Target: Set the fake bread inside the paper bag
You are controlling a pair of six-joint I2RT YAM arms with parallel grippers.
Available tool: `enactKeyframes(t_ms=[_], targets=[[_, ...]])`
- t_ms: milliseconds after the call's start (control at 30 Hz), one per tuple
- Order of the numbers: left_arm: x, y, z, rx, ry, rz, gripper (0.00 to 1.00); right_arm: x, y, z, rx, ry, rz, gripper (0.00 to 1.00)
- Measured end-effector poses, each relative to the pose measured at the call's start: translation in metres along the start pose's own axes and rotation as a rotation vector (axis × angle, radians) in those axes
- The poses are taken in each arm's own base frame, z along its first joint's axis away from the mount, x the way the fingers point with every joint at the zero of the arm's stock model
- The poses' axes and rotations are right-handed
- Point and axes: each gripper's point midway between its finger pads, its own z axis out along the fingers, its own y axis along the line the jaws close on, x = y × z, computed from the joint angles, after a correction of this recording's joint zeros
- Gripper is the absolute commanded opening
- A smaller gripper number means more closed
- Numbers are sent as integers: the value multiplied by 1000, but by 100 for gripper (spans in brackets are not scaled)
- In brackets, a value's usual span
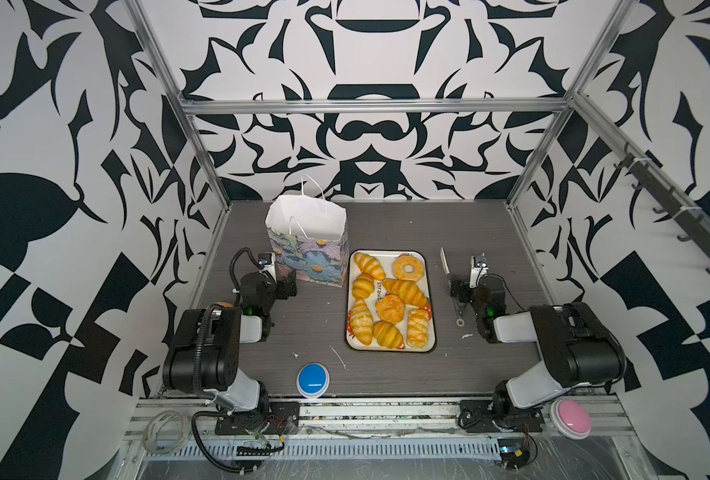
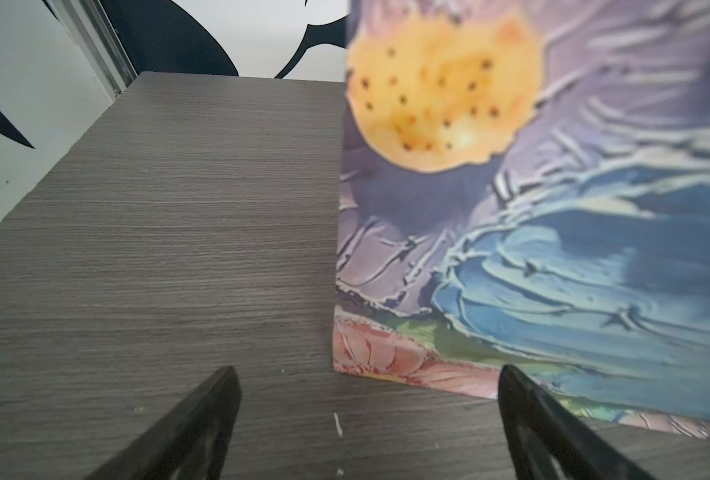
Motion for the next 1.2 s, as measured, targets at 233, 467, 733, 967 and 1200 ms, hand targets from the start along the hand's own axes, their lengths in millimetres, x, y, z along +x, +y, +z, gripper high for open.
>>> enactKeyframes(t_ms=[233,467,733,967,1200], targets=[[0,0,0,0,0,0,99,0,0,0,0,0,-2,100],[0,0,0,0,0,0,99,0,0,0,0,0,-3,100],[0,0,0,0,0,0,99,0,1,0,-4,0,-3,99],[0,0,0,0,0,0,99,0,1,0,-5,0,-3,98],[0,0,0,0,0,0,99,0,1,0,-5,1,-3,95]])
